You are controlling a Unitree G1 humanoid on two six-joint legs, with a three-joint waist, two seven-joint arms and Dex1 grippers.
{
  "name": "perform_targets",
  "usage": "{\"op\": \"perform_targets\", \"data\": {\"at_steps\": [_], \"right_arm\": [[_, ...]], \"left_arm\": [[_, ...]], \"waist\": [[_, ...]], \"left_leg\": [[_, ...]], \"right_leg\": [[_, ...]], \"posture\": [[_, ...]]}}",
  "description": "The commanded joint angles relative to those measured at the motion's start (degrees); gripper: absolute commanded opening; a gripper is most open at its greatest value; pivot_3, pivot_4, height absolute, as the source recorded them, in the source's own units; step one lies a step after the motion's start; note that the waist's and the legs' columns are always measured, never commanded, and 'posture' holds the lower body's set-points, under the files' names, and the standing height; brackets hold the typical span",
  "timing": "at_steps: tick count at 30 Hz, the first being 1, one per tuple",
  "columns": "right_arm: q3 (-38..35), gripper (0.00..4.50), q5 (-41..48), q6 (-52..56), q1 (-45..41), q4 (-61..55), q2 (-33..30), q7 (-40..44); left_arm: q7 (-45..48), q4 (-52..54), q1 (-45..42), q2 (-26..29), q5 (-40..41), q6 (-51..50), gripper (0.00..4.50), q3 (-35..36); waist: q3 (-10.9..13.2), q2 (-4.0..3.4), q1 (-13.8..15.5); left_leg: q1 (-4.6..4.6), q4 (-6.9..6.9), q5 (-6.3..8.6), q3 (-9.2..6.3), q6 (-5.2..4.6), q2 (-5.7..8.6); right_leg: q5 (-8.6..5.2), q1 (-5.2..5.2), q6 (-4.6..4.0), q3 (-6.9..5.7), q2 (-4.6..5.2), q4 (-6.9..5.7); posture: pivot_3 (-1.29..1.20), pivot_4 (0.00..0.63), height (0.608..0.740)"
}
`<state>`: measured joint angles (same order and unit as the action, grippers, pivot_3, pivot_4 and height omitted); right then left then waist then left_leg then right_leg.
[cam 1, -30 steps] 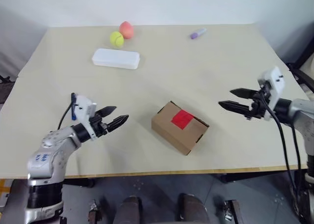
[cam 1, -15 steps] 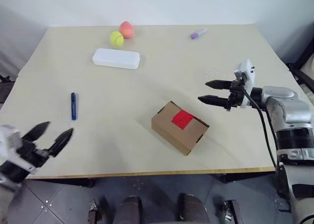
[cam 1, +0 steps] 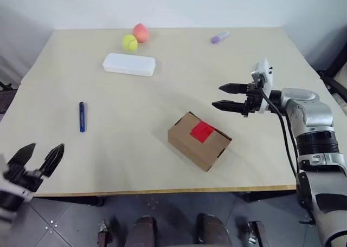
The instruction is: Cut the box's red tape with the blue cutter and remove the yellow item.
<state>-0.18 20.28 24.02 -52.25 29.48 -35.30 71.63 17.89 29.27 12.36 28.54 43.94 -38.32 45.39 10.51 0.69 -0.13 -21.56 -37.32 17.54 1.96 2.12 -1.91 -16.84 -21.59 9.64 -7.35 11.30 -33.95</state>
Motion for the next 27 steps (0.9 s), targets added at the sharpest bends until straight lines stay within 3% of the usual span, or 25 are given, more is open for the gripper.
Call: {"op": "perform_targets", "data": {"at_steps": [1,6,12,23,27], "right_arm": [[-0.89,4.50,0.03,-1.27,0.29,-3.06,0.00,-0.93],[-1.63,4.50,1.41,0.93,3.26,-7.93,0.00,-2.05],[-2.99,4.50,2.96,3.24,6.01,-12.61,-1.19,-2.70],[-6.77,4.50,11.57,4.48,7.39,-15.56,-2.60,5.89],[-5.45,4.50,10.61,3.20,7.38,-14.00,-4.40,9.07]], "left_arm": [[-6.95,-4.27,-4.98,2.79,-4.01,-3.94,4.49,-3.85],[-13.86,-14.97,-19.14,5.55,-9.49,-8.43,4.49,-10.82],[-14.12,-27.38,-30.30,6.18,-13.53,-10.97,4.49,-17.29],[-15.55,-38.89,-38.77,4.53,-18.02,-14.97,4.49,-21.32],[-16.39,-40.89,-40.15,3.79,-19.47,-16.32,4.49,-21.88]], "waist": [[0.00,0.00,0.00],[0.00,0.01,0.05],[0.00,0.01,-0.05],[0.00,0.00,-0.03],[-0.01,0.00,0.16]], "left_leg": [[0.00,0.01,0.00,0.00,0.00,0.00],[0.03,0.03,0.01,0.02,0.03,-0.02],[0.04,0.09,0.03,0.06,0.06,-0.05],[0.12,0.09,0.03,0.11,0.07,-0.05],[0.17,0.07,0.03,0.11,0.07,-0.04]], "right_leg": [[0.00,0.00,0.00,0.00,0.00,-0.01],[0.00,-0.02,0.00,-0.03,-0.03,-0.04],[0.02,-0.04,0.04,-0.07,-0.05,-0.01],[0.02,-0.03,0.04,-0.03,-0.04,-0.04],[0.02,0.02,0.04,-0.01,-0.03,-0.05]], "posture": [[0.00,0.150,0.740],[0.00,0.150,0.740],[0.00,0.150,0.740],[0.00,0.150,0.740],[0.00,0.150,0.740]]}}
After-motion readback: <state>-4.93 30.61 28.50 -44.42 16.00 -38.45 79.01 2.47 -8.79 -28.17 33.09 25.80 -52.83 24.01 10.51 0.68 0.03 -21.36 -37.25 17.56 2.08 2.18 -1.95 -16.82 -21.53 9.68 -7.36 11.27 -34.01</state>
